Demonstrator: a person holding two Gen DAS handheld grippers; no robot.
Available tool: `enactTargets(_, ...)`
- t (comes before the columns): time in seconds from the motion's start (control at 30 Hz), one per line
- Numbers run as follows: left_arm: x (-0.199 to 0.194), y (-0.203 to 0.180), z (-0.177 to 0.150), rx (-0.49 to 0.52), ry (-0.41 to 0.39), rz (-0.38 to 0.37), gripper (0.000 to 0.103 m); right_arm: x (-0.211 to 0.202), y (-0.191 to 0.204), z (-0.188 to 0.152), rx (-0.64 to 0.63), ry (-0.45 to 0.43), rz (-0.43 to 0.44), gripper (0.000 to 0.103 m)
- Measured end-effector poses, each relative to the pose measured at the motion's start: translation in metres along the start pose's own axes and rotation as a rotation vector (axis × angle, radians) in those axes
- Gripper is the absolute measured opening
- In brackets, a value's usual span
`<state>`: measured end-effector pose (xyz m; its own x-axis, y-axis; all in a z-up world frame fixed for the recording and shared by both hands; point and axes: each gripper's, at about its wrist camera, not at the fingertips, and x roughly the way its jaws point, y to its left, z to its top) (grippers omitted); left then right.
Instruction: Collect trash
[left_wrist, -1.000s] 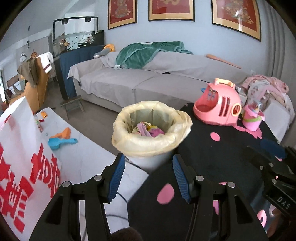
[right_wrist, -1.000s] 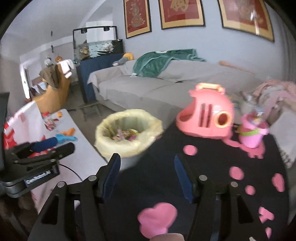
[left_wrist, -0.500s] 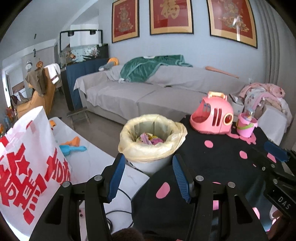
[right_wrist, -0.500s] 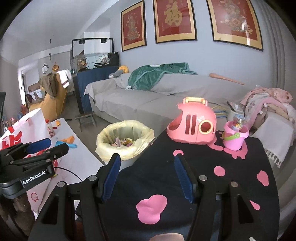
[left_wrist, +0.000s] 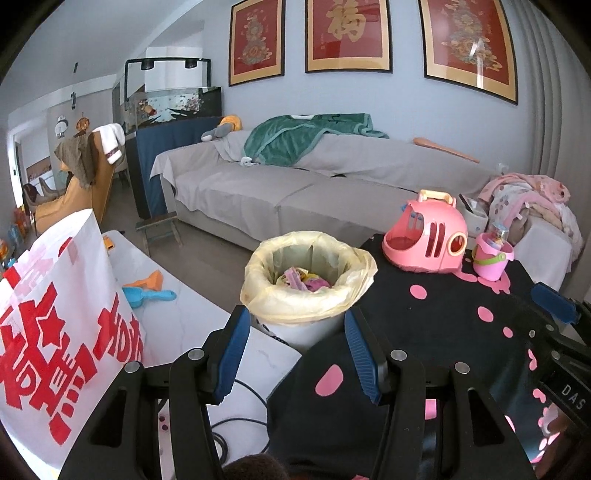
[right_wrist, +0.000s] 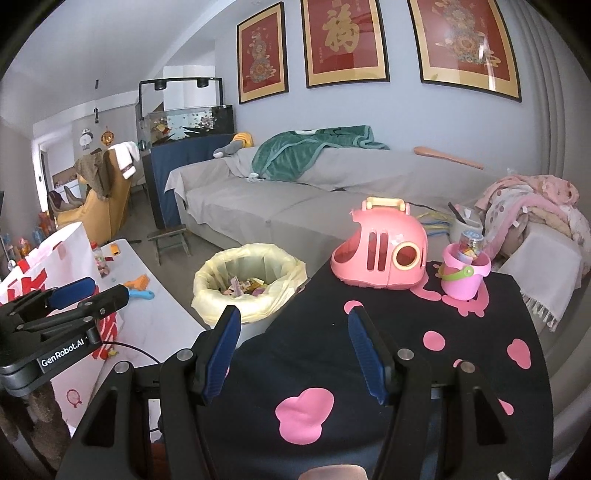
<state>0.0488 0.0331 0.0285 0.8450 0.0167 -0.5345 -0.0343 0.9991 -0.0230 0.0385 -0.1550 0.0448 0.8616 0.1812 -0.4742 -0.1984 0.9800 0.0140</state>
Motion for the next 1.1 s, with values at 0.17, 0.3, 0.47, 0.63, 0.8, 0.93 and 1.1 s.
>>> enactTargets(0.17, 0.0027, 0.001, -0.002, -0.004, 0.011, 0.001, 0.054, 0.0011, 0.0065, -0.0022, -0.008, 0.018, -0.002, 0.058)
enactTargets(0.3, 0.0031, 0.002, -0.0016, -0.005, 0.013, -0.001, 0.054, 0.0012, 0.0073, -0.0017, -0.007, 0.018, -0.002, 0.058)
enactTargets(0.47, 0.0028, 0.0023, -0.0014, -0.005, 0.01, -0.002, 0.054, 0.0005, 0.0082, -0.0011, -0.001, 0.01, -0.009, 0.058)
enactTargets(0.63, 0.0023, 0.0012, -0.0014, -0.004, 0.008, 0.0, 0.054, -0.0006, 0.0064, 0.0002, 0.008, 0.003, -0.013, 0.058)
enactTargets(0.8, 0.0019, 0.0013, -0.0014, -0.005, 0.007, -0.001, 0.054, -0.0007, 0.0064, 0.0002, 0.005, 0.003, -0.014, 0.058)
enactTargets(0.93, 0.002, 0.0012, -0.0017, -0.005, 0.008, -0.001, 0.054, -0.0006, 0.0063, 0.0003, 0.007, 0.003, -0.013, 0.058)
enactTargets(1.1, 0.0016, 0.0007, -0.0023, -0.006, 0.009, 0.0, 0.054, -0.0007, 0.0067, -0.0001, 0.006, 0.005, -0.014, 0.058)
